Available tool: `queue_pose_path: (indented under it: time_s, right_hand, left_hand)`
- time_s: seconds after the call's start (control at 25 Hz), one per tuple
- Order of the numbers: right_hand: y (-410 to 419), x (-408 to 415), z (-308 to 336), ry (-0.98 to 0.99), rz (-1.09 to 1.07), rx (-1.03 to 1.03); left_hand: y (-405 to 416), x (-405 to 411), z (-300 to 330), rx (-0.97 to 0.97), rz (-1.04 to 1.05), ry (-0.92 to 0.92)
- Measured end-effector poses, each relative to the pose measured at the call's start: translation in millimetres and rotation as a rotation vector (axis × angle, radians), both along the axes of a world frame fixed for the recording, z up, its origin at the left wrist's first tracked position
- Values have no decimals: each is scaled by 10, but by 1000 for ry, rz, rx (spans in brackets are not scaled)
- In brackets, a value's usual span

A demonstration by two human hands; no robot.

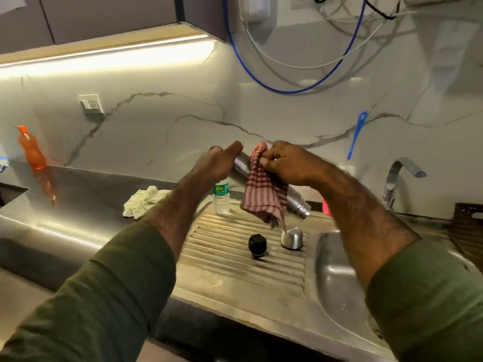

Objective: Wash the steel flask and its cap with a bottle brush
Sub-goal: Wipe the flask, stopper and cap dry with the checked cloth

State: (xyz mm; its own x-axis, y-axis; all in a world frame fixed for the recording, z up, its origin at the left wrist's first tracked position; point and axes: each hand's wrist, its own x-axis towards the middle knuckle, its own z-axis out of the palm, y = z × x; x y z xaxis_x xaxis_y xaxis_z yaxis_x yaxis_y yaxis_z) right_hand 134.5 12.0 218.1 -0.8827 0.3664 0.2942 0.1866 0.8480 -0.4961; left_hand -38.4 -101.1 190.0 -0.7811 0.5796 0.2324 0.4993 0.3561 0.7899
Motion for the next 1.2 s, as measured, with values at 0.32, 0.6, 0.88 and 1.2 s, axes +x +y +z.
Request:
queue_pose_path:
  time_s: [0.32,0.6,0.88,1.2]
  right_hand:
    - [488,676,-436,-180,-140,522]
    - [799,958,-606,-64,-214,143]
    - [1085,1146,-732,-147,-52,-686]
    - [580,836,-1230,12,-572,829]
  left_hand:
    - [722,829,-387,191,-219,-439]
    - [1062,1207,-539,78,-279,-24]
    - [1206,1366,-552,22,-413,126]
    - [1207,1491,-460,16,-236,-545]
